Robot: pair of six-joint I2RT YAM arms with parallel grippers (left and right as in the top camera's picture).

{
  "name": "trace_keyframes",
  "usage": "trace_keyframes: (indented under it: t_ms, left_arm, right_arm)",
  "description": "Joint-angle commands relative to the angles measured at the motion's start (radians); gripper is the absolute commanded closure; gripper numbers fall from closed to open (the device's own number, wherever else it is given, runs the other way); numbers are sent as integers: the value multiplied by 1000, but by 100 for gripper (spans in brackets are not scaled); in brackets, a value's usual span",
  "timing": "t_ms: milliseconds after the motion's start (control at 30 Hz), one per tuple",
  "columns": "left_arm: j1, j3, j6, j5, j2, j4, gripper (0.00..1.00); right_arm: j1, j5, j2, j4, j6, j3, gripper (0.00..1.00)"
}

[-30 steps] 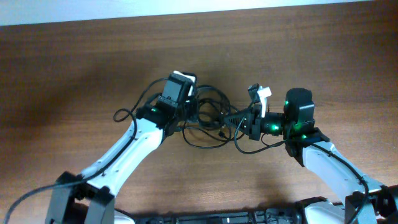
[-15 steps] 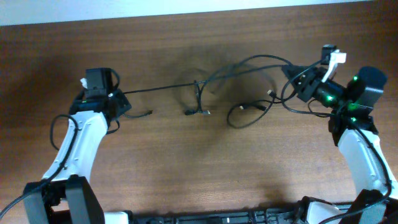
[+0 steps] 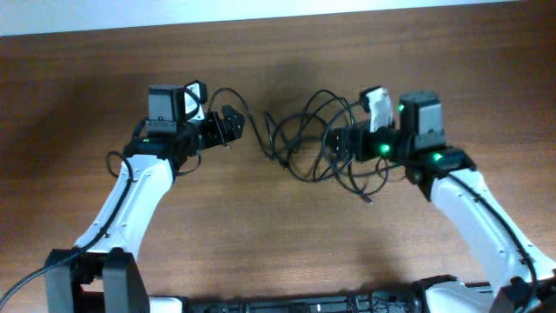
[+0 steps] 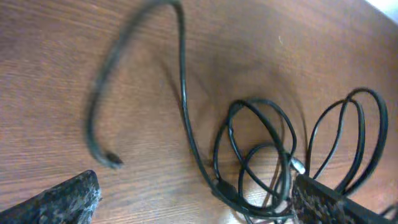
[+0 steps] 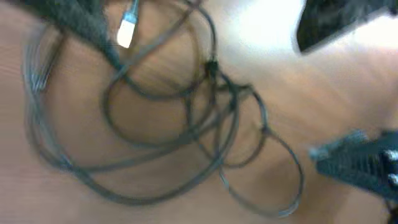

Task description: Untangle cables

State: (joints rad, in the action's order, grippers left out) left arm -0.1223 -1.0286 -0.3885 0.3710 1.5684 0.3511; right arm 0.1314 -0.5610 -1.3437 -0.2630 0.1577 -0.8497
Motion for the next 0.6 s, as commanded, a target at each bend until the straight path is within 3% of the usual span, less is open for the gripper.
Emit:
trace_keyframes:
  t_ms: [0, 133, 167, 267, 333, 467, 567]
  left_arm:
    - [-13, -6, 12, -38, -15, 2, 1]
    - [-36, -6, 4, -34, -15, 5, 1]
    - [-49, -6, -26, -5, -15, 5, 1]
    - [-117, -6, -34, 26, -15, -3, 1]
    - [-138, -6, -33, 21, -15, -4, 1]
    - [-144, -6, -33, -2, -15, -3, 1]
    - [-144, -6, -33, -5, -15, -3, 1]
  right_arm:
    - [-69, 158, 14, -190, -19, -232, 1]
    - [-57, -75, 5, -201, -19, -296, 0]
    - [-15, -79, -31, -175, -19, -292, 22]
    - [100, -79, -209, -52, 131, -292, 23]
    - [120, -79, -288, 27, 233, -293, 32]
    - [125, -45, -403, 145, 341, -293, 32]
    - [163, -35, -451, 186, 407, -293, 40]
